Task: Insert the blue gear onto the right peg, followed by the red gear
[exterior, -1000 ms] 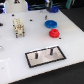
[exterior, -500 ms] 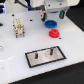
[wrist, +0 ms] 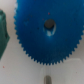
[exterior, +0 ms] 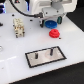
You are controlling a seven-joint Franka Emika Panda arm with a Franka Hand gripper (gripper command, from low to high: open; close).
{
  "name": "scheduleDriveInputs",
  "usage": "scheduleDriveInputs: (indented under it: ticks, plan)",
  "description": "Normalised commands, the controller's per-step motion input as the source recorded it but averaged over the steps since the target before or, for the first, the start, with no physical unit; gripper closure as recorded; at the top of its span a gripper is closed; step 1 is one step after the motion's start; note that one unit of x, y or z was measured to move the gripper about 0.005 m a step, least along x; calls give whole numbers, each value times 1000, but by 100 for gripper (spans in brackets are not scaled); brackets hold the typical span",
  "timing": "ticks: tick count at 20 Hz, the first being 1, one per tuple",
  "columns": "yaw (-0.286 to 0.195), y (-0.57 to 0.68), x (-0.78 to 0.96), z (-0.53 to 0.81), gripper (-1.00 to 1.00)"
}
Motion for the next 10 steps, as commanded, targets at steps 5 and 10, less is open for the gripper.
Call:
scheduleDriveInputs:
  ticks: [5, 10]
  plan:
    - [0, 90, -56, -69, 100]
    - [0, 52, -14, 35, 100]
